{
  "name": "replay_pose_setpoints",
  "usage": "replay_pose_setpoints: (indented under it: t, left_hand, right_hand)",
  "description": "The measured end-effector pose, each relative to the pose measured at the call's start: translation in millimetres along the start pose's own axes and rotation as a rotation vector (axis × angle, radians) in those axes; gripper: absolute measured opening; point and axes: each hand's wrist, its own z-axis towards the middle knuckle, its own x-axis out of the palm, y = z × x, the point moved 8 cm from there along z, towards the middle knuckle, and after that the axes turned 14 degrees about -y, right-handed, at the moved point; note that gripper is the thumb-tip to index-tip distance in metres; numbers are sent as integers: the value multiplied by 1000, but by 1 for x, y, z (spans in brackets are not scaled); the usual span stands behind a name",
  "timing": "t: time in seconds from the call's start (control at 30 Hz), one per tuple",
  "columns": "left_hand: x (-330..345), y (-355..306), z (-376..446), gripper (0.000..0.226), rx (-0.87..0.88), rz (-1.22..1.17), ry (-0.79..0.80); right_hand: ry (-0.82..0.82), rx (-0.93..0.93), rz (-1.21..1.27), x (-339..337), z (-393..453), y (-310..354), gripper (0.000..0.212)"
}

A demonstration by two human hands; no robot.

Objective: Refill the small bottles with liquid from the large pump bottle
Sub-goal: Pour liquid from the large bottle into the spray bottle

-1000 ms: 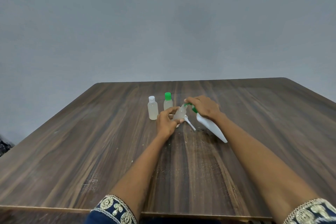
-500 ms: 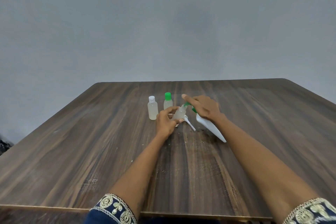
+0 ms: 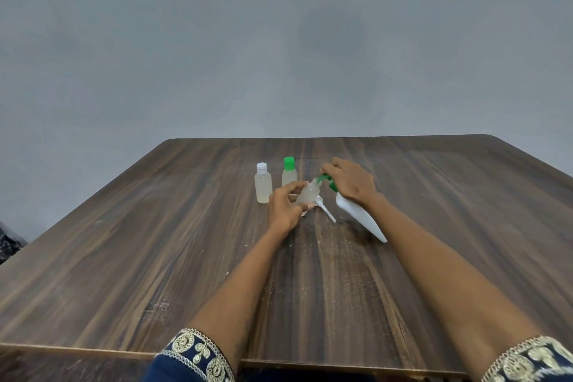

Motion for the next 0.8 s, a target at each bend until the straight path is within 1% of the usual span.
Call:
replay_pose_setpoints:
  t: [0.07, 0.13, 0.27, 0.33, 0.47, 0.57, 0.67, 0.8]
  left_hand:
    - [0, -2, 1, 46, 7, -26, -5]
    - [-1, -5, 3, 45, 13, -44, -17]
    - [0, -5, 3, 45, 17, -42, -15]
    - [0, -2, 3, 45, 8, -40, -9]
    - [1, 1, 1, 47, 15, -28, 4]
    - [1, 0, 0, 45, 13, -38, 7]
    - [1, -1, 1, 43, 8, -56, 4]
    - [1, -3, 0, 43, 14, -63, 4]
  right_hand:
    - [-15, -27, 0, -2, 0, 2, 36]
    - [-41, -24, 27, -5, 1, 3, 36]
    - [-9, -41, 19, -4, 1, 4, 34]
    - [-1, -40, 25, -4, -1, 5, 30]
    - [-39, 34, 54, -4, 1, -2, 26]
    - [-78, 46, 73, -5, 2, -3, 27]
    - [-121, 41, 103, -10, 2, -1, 32]
    - [-116, 46, 105, -10, 2, -1, 33]
